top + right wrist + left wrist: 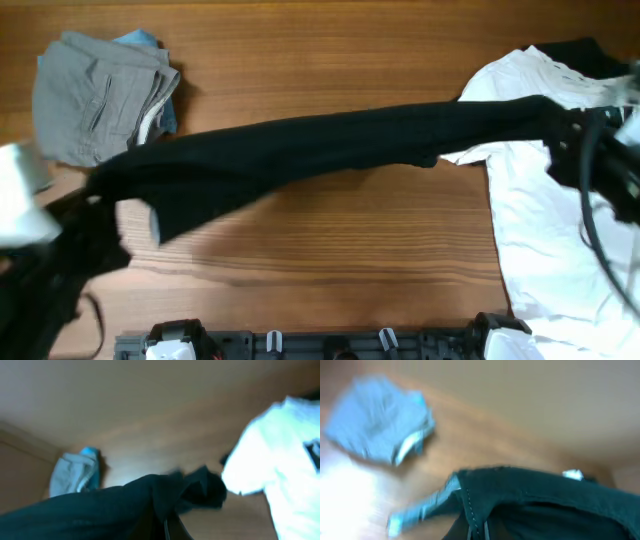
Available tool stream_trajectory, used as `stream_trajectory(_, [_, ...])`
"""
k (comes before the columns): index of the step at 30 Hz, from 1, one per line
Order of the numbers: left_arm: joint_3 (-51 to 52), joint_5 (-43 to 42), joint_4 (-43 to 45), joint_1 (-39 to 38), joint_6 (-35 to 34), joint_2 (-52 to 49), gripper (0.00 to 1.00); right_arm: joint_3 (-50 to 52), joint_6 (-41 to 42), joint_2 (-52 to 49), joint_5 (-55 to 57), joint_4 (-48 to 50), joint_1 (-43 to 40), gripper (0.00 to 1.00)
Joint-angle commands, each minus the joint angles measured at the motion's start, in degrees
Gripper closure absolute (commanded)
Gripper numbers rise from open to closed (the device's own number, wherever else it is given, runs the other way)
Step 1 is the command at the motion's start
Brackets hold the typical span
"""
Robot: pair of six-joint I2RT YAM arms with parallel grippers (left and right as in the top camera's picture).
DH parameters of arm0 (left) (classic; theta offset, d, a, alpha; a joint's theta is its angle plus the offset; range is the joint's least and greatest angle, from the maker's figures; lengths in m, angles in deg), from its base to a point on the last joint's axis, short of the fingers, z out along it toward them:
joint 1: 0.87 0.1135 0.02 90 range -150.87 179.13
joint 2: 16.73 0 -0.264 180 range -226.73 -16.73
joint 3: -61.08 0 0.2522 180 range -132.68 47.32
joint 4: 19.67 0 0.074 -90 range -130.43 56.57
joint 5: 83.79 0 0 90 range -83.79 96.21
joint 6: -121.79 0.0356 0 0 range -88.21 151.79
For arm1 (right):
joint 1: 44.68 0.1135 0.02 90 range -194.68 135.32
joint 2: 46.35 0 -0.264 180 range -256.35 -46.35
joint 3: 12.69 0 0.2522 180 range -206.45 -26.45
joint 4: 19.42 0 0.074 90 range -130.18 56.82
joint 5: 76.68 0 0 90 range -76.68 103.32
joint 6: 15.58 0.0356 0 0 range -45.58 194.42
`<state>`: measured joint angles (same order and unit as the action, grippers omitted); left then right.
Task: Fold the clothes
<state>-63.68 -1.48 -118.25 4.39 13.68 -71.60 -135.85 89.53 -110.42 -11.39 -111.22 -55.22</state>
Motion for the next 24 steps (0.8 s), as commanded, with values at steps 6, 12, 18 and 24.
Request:
stream_trajectory(6, [-4.79, 6.14, -3.08, 0.28, 1.25, -6.69, 0.96, -5.27, 2.03, -3.26, 1.4, -2.38, -0.24, 0.96])
stream_trajectory(12, [-4.96, -8.68, 3.72, 0.26, 7.26, -24.37, 0.96, -5.29, 1.44, -18.32, -4.44, 6.62, 1.9, 0.96])
stream_trajectory(18, [-19.85, -19.39, 24.35, 0.26, 7.41, -36.22, 0.96, -10.1, 1.53, -27.02, -13.77, 30.58, 1.7, 0.96])
stream_trajectory(24, [-34.51, -17.33, 13.68, 0.26, 9.7, -34.82, 0.96, -16.39, -1.81, -23.37, -8.59, 26.43, -0.63, 0.96])
